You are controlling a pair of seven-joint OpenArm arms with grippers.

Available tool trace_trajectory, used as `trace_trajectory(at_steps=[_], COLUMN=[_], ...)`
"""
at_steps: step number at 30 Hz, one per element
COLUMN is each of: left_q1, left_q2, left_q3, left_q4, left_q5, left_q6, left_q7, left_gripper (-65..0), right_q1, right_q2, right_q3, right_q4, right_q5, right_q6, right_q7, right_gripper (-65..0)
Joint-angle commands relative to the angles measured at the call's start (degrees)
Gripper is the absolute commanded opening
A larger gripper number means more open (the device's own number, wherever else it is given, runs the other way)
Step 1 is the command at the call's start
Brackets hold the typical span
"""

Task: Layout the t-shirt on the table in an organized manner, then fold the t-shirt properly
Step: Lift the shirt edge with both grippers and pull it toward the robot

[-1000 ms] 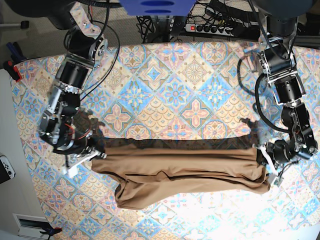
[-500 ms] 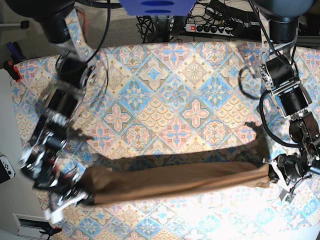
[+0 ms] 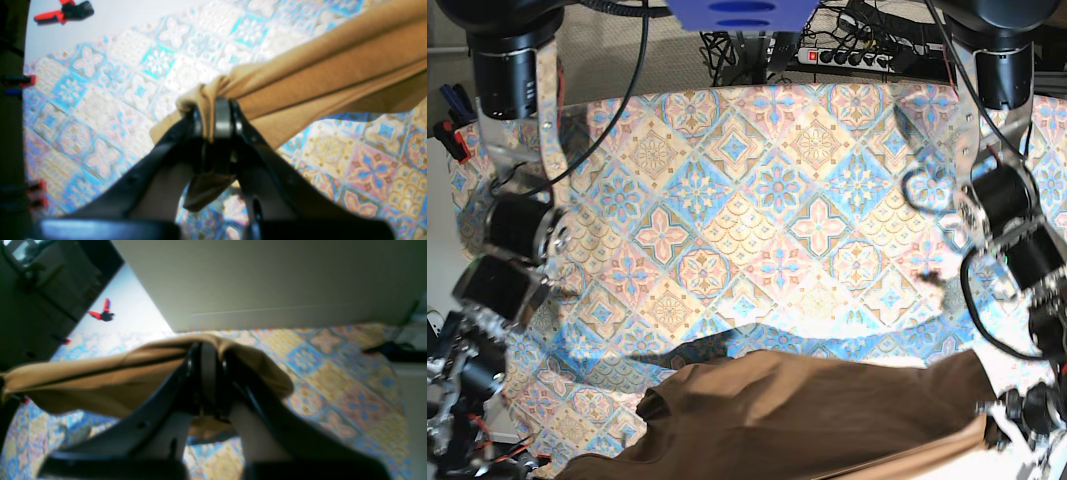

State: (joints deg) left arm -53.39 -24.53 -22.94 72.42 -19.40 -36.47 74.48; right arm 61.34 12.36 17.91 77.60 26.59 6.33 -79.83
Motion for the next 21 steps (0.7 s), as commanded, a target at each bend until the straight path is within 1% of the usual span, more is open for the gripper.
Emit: trace_trajectory(at_steps=[1,4,6,8,10,12,16,18,20,21], left_q1=[-3.7,-7.8,-9.7,-12.2,-14.3,-16.3,-19.6,-21.6,-21.6,-21.6], left_q2=[-0.7,-0.1,-0.3,-0.6,-0.6,-0.6,-0.6,-0.6,-0.6,-0.6], left_q3=[-0.1,0.0,2.4,6.5,8.6,8.7,8.7,8.7,8.7,8.7], left_q4=[0.9,0.9,0.9,0.9,0.9,0.9,0.9,0.7,0.7,0.7], left_q5=[0.7,0.7,0.8,0.8,0.8,0.7,0.7,0.9,0.9,0.9], left_q6=[0.4,0.4,0.5,2.0,3.6,4.3,4.4,4.5,4.8,5.5], left_q7=[-0.1,0.6,0.6,0.3,0.3,0.3,0.3,0.3,0.3,0.3], left_gripper=[-65.0,-65.0,-65.0,-65.0,-65.0,-65.0,-65.0,-65.0,-65.0,-65.0], right_q1=[4.8,10.8,13.5,13.5,13.5,13.5,13.5,13.5,13.5,13.5], right_q2=[1.0,1.1,1.1,1.1,1.1,1.1,2.3,2.3,2.3,2.3], right_q3=[-1.2,-5.7,-7.5,-8.1,-8.2,-8.2,-8.3,-8.3,-8.3,-8.3], right_q4=[-0.2,-2.0,-2.7,-4.0,-5.4,-6.6,-7.9,-10.1,-11.4,-11.4], right_q5=[-0.5,-0.5,-0.5,-0.5,-0.5,-0.5,-0.5,-0.5,-0.5,-0.5], right_q6=[-0.3,-0.3,-0.3,-0.3,-0.3,-0.3,-0.3,-0.3,-0.3,-0.3], right_q7=[2.8,4.2,4.4,5.6,6.7,7.3,7.4,7.5,7.5,7.4], right_gripper=[-65.0,-65.0,-65.0,-65.0,-65.0,-65.0,-65.0,-65.0,-65.0,-65.0])
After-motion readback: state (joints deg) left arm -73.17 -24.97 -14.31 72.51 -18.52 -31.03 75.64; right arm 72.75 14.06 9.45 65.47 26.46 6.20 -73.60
